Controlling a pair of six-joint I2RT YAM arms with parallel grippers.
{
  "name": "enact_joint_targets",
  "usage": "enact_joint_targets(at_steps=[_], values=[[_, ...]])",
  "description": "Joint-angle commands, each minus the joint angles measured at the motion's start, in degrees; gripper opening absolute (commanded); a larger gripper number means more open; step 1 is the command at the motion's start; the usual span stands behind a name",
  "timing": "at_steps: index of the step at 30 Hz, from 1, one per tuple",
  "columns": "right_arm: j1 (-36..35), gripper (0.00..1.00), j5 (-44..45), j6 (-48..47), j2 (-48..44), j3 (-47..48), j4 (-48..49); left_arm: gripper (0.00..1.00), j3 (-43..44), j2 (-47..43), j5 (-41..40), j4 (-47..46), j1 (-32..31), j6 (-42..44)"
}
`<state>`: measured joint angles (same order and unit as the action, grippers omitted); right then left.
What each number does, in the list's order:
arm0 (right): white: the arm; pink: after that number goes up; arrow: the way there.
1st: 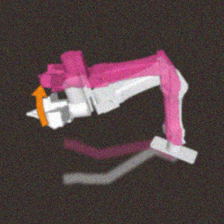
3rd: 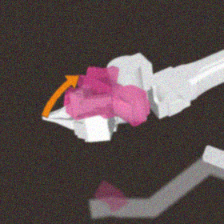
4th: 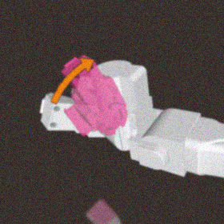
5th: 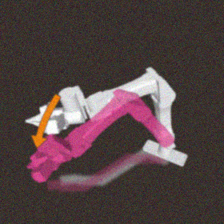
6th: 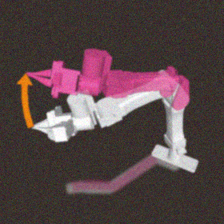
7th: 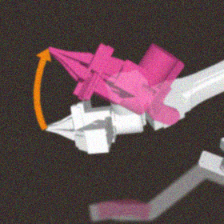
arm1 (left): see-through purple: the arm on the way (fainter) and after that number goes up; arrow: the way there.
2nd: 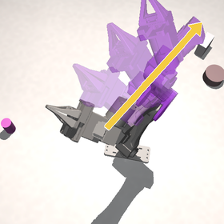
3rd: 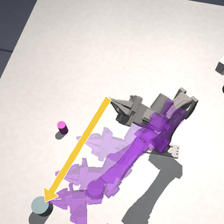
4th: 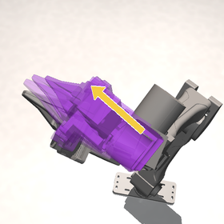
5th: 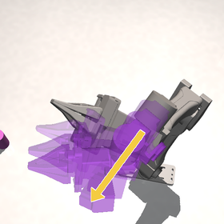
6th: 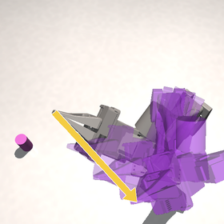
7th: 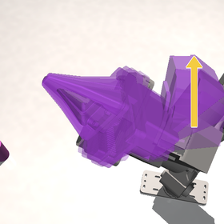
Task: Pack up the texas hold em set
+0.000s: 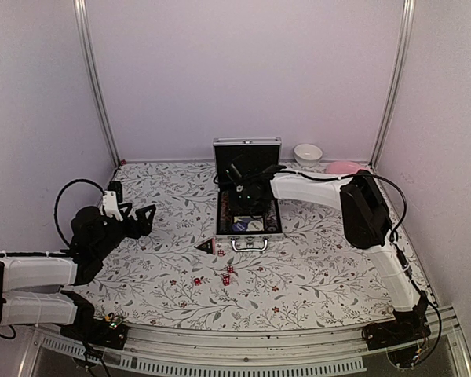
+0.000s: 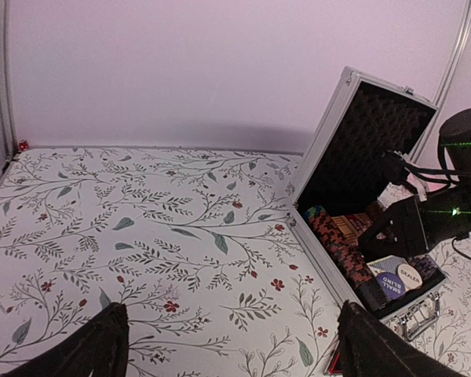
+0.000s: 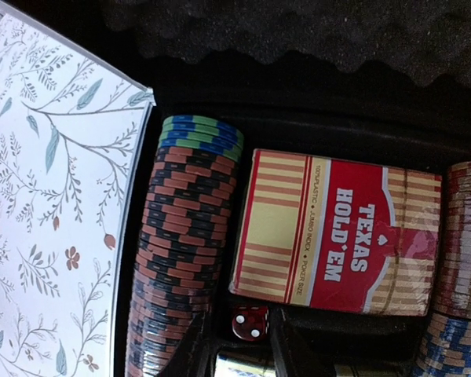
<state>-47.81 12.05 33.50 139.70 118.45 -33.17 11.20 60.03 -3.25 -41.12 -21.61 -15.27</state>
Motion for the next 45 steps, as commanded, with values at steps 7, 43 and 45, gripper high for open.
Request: enact_joint_targets(at_steps=[7, 43, 45], values=[[0.7, 0.12, 2.9, 0.2, -4.5, -4.3, 0.7, 0.92, 1.2, -0.5, -0.1, 0.4, -0.7, -0.3], [1.9, 0.10, -2.1, -0.8, 0.0, -2.5, 2.2, 0.92, 1.4, -0.2, 0.0, 0.5, -0.6, -0.4], [1.9, 0.10, -1.4, -0.6, 0.0, -2.5, 1.7, 0.92, 1.4, -0.3, 0.1, 0.4, -0.7, -0.4]])
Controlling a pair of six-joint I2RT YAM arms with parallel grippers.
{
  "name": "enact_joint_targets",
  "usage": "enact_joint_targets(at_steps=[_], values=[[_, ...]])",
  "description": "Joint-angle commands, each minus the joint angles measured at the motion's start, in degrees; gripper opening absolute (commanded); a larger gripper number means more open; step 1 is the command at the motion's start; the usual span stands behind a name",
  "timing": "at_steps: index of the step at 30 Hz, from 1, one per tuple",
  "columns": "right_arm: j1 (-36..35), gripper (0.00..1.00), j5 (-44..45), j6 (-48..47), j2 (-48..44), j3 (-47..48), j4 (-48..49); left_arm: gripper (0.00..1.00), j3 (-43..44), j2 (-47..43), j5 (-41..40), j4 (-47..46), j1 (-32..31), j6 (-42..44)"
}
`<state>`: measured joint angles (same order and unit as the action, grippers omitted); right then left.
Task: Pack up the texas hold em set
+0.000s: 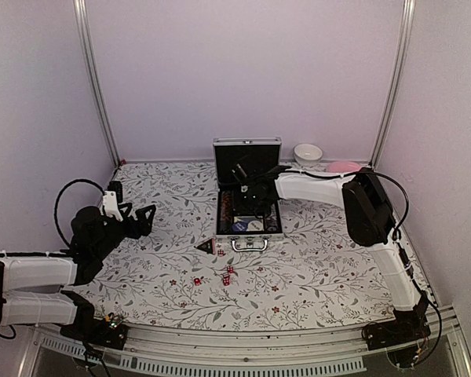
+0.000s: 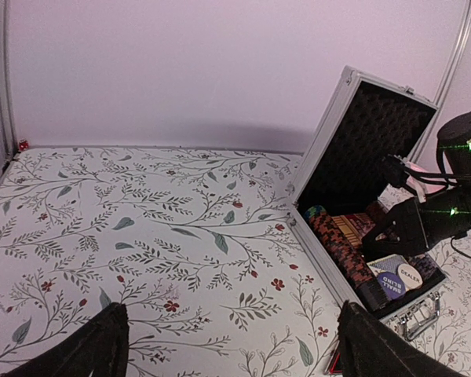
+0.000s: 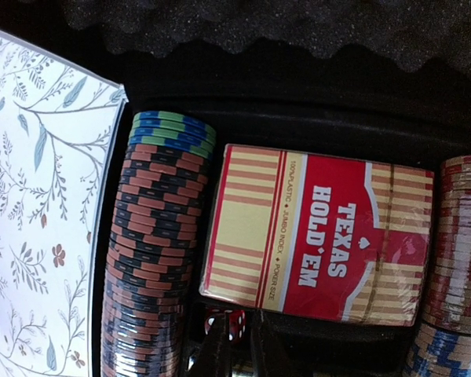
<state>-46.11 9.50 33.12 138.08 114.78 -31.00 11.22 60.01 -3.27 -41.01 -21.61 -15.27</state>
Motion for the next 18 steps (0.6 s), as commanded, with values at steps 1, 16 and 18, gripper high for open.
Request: enact_joint_targets(at_steps=[1, 16, 18], values=[[0.1, 0.10, 1.3, -0.3, 1.7, 1.1, -0.7, 0.92, 1.4, -0.2, 0.1, 0.3, -0.6, -0.4], [0.2, 0.09, -0.4, 0.6, 2.1, -0.5, -1.6, 0.92, 1.4, -0.2, 0.1, 0.3, -0.7, -0.5], [0.2, 0.09, -0.6, 0.7, 2.1, -0.6, -1.7, 0.93, 1.4, -0.2, 0.2, 0.3, -0.6, -0.5]])
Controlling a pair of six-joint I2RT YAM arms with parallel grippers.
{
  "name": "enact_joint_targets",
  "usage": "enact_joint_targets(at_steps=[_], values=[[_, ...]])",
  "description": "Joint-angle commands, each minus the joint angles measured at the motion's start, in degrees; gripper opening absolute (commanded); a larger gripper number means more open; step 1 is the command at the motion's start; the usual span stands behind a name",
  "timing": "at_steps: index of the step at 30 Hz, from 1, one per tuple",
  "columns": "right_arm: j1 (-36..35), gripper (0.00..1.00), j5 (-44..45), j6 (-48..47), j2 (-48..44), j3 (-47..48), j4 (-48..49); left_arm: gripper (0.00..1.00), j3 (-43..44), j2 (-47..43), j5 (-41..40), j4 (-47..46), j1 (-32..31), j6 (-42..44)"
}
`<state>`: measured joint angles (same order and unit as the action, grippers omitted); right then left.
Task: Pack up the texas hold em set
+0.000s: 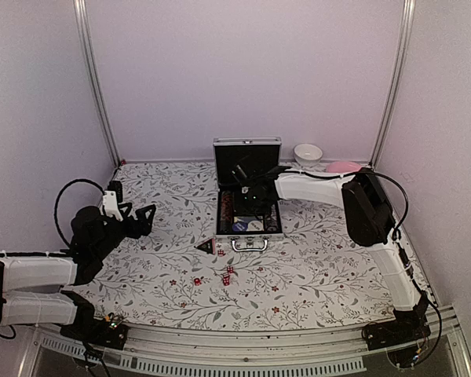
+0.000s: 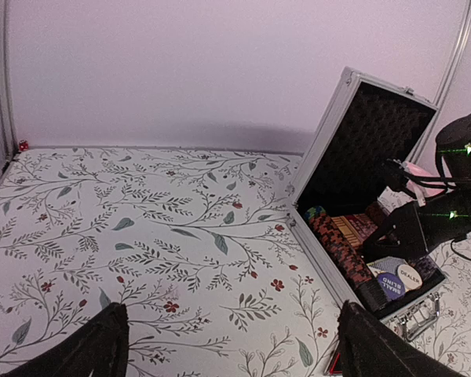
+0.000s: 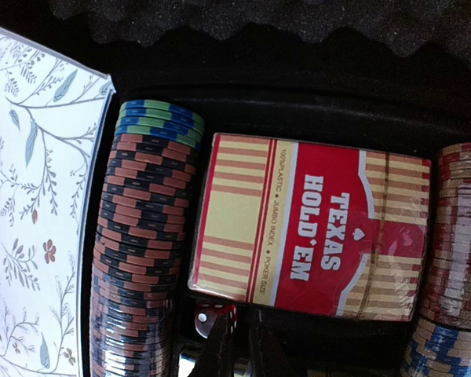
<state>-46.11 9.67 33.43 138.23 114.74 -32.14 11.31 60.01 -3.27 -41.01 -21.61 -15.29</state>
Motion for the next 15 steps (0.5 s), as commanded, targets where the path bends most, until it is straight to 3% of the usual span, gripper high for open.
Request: enact_joint_targets(at_steps=[1, 15], values=[[0.1, 0.09, -0.8, 0.4, 2.1, -0.6, -0.5, 0.92, 1.3, -0.2, 0.1, 0.3, -0.6, -0.4], [0.1, 0.08, -0.8, 0.9, 2.4, -1.6, -0.5, 0.92, 1.3, -0.3, 0.1, 0.4, -0.6, -0.4]])
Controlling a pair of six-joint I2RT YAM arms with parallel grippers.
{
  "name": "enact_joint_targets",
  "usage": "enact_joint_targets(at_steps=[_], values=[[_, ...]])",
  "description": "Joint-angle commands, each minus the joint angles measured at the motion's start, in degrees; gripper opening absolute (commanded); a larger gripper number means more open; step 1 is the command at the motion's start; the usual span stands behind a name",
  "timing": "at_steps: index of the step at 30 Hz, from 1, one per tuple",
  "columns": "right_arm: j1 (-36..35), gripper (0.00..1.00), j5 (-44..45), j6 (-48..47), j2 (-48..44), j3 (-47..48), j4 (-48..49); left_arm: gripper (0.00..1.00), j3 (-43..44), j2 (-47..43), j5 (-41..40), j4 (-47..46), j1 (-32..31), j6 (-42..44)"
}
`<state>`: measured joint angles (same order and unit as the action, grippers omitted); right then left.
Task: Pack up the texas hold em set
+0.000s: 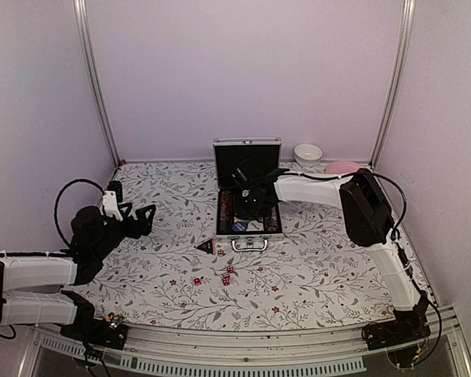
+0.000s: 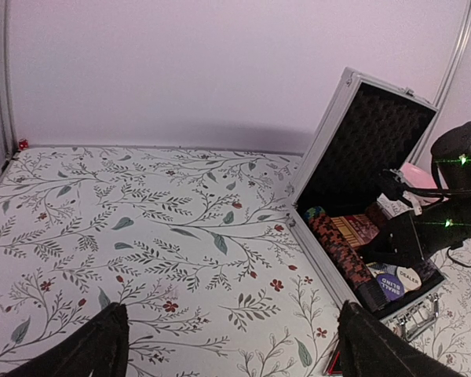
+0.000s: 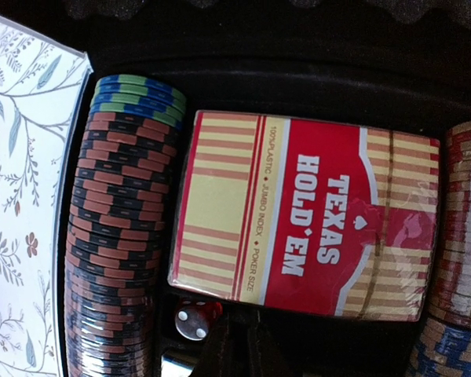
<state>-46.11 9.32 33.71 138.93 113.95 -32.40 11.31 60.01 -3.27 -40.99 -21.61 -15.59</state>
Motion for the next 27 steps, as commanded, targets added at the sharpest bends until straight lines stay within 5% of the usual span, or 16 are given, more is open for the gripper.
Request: enact_joint_targets(at_steps=[1, 27], values=[[0.1, 0.08, -0.6, 0.6, 1.7, -0.8, 0.0, 0.92, 1.3, -0.3, 0.1, 0.3, -0.6, -0.1], [0.1, 0.09, -4.1, -1.0, 3.5, 1.9, 2.8, 0.93, 1.3, -0.3, 0.0, 0.5, -0.7, 0.0]])
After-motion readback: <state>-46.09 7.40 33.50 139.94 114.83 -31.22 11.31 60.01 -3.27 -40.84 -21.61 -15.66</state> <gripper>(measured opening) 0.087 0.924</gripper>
